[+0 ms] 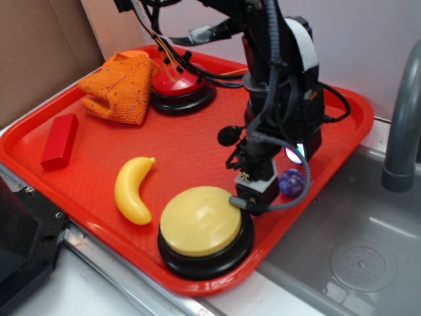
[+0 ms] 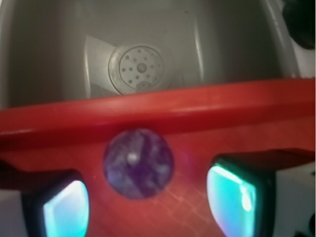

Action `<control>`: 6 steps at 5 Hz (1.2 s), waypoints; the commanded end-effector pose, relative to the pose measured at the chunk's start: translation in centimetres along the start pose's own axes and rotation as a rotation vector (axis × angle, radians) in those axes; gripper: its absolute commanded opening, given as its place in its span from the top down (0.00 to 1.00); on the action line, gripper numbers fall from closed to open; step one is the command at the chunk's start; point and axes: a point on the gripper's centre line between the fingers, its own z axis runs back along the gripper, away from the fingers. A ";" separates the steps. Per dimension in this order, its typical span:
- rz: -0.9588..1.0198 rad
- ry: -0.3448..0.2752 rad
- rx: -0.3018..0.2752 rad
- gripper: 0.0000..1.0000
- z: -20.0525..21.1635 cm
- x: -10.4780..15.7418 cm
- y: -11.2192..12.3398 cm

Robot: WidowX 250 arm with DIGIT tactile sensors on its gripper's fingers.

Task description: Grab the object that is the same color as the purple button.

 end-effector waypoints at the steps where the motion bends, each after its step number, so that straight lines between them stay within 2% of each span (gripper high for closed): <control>1: -0.028 0.027 0.037 0.00 -0.1 1.7 -0.8; 2: -0.055 -0.004 0.031 1.00 -0.4 1.7 -0.9; 3: -0.051 0.010 0.038 1.00 -0.5 1.9 -1.0; 4: 0.033 0.010 0.059 1.00 0.4 1.2 -0.6; 5: 0.222 -0.021 0.077 1.00 4.2 0.0 1.1; 6: 0.463 0.009 0.147 1.00 7.8 -1.9 2.6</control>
